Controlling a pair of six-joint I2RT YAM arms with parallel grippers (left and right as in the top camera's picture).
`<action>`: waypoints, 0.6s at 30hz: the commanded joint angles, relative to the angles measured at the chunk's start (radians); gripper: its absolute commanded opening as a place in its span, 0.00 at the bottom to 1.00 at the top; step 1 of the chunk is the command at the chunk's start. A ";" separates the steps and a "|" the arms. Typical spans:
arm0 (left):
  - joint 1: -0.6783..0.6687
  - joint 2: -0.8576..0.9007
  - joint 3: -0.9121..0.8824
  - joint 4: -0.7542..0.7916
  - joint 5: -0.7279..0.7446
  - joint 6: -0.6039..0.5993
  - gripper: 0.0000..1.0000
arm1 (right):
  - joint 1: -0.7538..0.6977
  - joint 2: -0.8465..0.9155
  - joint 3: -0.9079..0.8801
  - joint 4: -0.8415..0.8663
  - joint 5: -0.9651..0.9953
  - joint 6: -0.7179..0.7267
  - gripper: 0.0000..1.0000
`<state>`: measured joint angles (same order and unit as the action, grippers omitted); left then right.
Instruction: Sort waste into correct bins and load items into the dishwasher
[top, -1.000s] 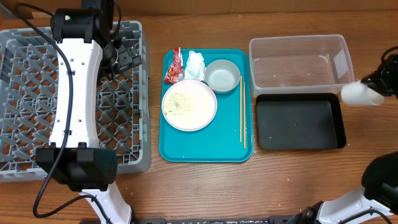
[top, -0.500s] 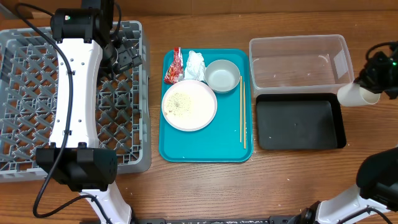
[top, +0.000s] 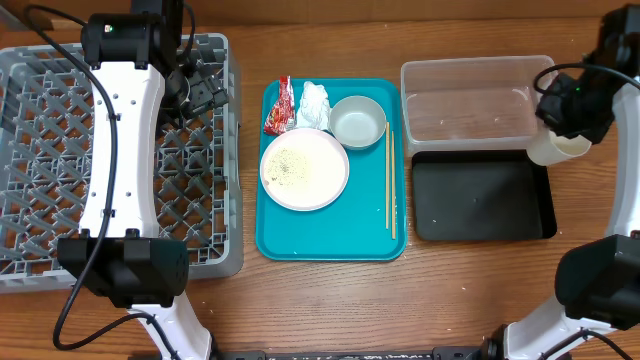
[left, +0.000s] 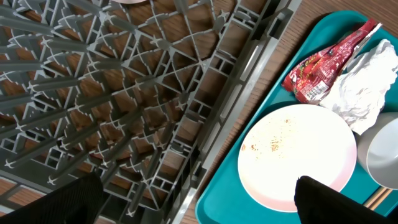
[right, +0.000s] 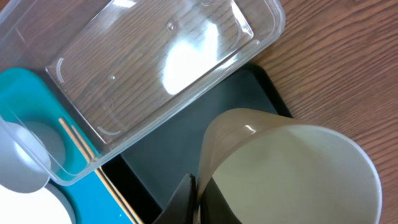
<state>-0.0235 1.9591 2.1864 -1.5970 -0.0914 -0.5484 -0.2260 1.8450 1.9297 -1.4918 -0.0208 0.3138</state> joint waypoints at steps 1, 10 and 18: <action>0.012 0.005 0.000 0.002 -0.016 -0.013 1.00 | 0.021 -0.003 0.000 0.008 0.050 0.029 0.04; 0.012 0.005 0.000 0.002 -0.016 -0.013 1.00 | 0.030 -0.003 -0.011 0.021 0.049 0.045 0.04; 0.012 0.005 0.000 0.002 -0.016 -0.013 1.00 | 0.031 -0.003 -0.103 0.064 0.020 0.061 0.04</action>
<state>-0.0235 1.9591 2.1864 -1.5970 -0.0914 -0.5484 -0.2012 1.8450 1.8629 -1.4429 0.0036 0.3626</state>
